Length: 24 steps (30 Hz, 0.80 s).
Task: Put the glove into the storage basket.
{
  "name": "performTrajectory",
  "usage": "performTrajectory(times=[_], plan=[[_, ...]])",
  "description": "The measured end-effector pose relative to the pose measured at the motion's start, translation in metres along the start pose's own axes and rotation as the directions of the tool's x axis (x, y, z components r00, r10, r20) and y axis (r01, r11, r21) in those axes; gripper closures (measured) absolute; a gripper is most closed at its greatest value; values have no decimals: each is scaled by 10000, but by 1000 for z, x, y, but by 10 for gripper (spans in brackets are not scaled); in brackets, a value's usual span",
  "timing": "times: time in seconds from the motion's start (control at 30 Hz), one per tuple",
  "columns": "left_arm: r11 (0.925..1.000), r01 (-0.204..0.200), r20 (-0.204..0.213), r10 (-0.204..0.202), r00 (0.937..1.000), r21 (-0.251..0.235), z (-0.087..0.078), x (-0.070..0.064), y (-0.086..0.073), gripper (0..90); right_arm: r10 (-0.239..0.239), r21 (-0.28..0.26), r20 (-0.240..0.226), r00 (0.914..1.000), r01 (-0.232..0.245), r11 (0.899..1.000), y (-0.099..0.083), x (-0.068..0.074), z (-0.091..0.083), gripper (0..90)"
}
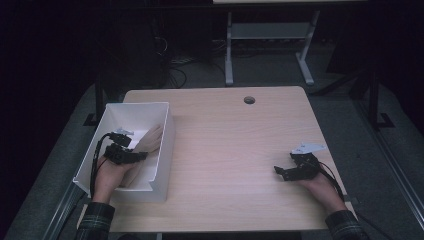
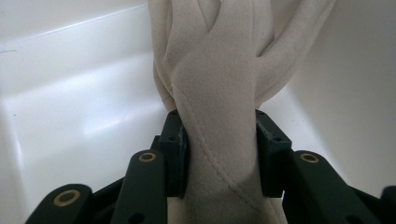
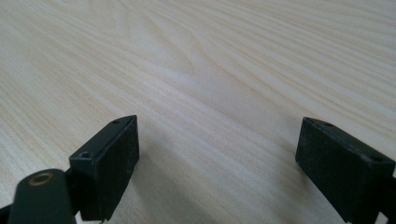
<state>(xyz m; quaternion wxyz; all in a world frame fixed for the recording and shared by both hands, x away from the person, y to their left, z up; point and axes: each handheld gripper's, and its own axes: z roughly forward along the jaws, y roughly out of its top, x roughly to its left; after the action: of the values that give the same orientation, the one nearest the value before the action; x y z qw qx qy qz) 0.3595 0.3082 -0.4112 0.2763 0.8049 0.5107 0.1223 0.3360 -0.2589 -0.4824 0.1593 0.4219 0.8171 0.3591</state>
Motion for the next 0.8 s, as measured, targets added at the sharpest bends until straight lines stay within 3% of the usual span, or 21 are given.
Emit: performTrajectory(times=[0.13,0.23,0.43,0.8], plan=[[9997,-46,-22,46,10000,232,4,0,-1,522,-4,-4,1,10000,4,10000,0,0,0,130],[9993,-230,-6,230,9997,294,6,-1,0,398,-5,-1,-2,10000,5,10000,0,0,0,130],[9998,-215,357,217,9991,-45,-2,-2,8,265,20,3,17,10000,-20,10000,0,0,0,130],[9934,-689,816,764,9937,-914,-38,-15,43,247,20,1,16,10000,-20,10000,0,0,0,130]])
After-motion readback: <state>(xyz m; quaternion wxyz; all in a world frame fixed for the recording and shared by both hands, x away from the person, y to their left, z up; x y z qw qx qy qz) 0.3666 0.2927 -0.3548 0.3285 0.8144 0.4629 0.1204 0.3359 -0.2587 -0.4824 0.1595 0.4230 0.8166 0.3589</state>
